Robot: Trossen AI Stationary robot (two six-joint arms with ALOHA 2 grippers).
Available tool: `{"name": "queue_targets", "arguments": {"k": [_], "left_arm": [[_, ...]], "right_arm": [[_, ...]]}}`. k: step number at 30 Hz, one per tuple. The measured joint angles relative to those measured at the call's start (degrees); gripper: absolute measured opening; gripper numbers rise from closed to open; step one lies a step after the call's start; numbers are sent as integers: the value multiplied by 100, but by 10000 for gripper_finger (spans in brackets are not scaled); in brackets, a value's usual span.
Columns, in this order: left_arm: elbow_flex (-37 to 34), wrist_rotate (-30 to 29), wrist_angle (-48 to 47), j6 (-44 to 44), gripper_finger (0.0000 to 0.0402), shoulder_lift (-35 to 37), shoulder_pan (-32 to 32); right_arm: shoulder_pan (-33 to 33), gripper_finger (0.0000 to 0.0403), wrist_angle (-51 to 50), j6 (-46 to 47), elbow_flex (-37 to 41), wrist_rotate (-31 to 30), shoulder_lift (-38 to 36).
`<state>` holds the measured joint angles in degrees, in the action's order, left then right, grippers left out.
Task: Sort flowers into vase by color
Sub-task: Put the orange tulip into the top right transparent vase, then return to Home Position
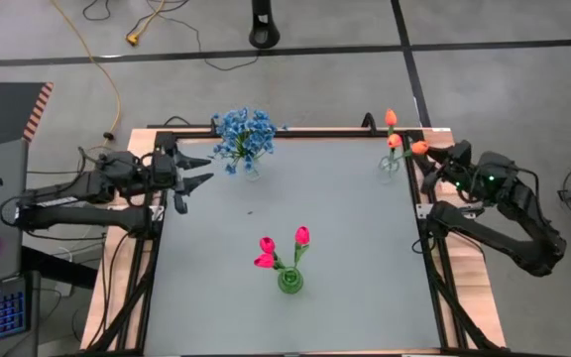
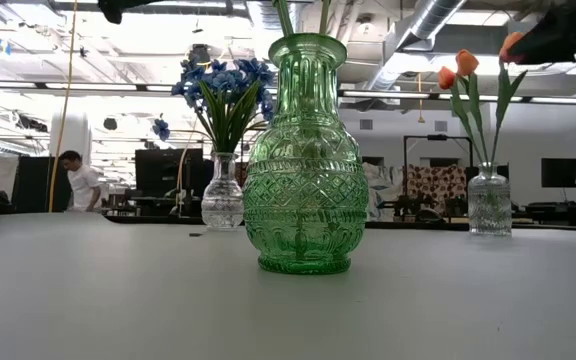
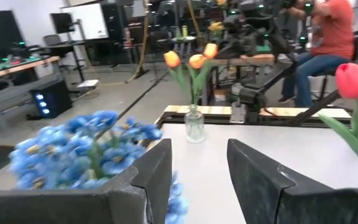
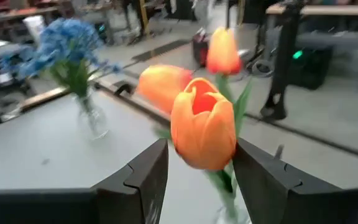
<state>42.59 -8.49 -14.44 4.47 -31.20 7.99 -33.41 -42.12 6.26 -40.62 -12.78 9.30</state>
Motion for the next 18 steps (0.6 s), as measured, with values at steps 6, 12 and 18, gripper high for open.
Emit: {"name": "queue_targets", "arguments": {"k": [6,12,18], "left_arm": [[0,-124,-379,-109,143,398,0],[0,-122,-814,-141,143,667,0],[0,-122,-1368,-465,143,842,0]], "right_arm": [[0,205,-555,244,-197,392,-2],[0,205,-755,281,-267,392,0],[0,205,-872,643,-326,1059,-2]]}}
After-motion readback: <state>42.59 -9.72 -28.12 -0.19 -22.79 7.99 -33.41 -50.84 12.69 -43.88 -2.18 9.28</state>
